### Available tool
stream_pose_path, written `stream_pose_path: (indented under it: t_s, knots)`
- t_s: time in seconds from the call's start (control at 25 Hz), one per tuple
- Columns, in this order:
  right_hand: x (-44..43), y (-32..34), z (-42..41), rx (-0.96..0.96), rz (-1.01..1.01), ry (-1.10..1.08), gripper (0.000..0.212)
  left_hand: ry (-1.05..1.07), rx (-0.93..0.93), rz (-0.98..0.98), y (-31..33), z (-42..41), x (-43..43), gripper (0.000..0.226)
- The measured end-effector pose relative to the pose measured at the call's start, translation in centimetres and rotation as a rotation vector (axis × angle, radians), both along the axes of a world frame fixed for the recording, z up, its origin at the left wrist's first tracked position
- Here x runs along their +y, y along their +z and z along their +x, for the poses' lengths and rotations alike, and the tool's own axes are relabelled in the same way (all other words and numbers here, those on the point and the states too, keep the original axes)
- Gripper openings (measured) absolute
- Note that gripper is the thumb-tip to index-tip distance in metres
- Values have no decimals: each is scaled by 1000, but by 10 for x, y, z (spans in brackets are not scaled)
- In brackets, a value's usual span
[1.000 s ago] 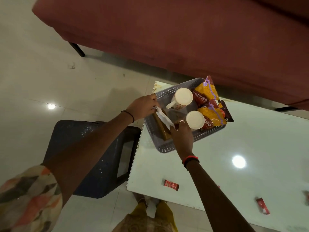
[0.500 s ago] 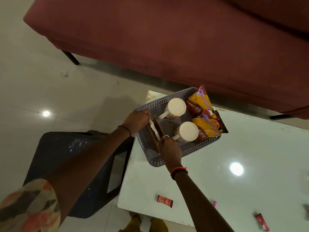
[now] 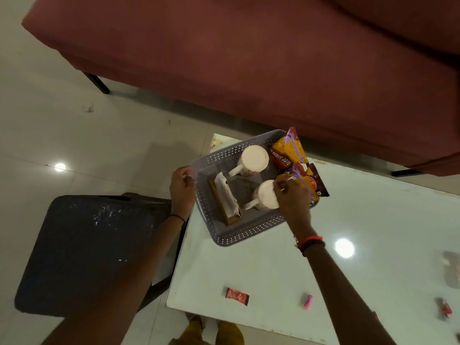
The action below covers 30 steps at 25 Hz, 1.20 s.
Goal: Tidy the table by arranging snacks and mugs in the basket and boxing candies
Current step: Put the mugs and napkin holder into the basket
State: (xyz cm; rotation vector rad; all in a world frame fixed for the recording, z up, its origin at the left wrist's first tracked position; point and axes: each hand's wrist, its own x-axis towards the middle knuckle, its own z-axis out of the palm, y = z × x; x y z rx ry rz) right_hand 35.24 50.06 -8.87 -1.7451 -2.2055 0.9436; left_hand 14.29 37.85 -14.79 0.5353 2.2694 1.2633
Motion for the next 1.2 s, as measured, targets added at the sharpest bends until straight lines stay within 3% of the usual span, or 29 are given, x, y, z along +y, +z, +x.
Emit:
stream_pose_path:
  t_s: [0.12, 0.24, 0.32, 0.4, 0.52, 0.6, 0.88, 1.2]
  knots:
    - [56, 9, 21, 77, 107, -148, 16, 248, -173, 22, -1, 21, -12, 35]
    - [107, -4, 34, 14, 80, -223, 23, 161, -376, -39, -6, 46, -22, 13]
    - [133, -21, 38, -123, -56, -159, 30, 143, -458, -66, -11, 56, -24, 26]
    - [145, -33, 36, -200, -258, -90, 37, 186, -465, -59, -14, 58, -23, 33]
    - [149, -41, 31, -149, -451, -79, 42, 205, -452, -116, -17, 55, -18, 34]
    - [150, -42, 30, -111, -475, -107, 34, 208, -463, -147, -18, 53, -17, 32]
    - [153, -43, 37, 81, -548, -149, 37, 242, -593, -138, -15, 45, -16, 22]
    - [132, -33, 65, 29, -525, -120, 31, 239, -551, -142, -2, 51, -20, 30]
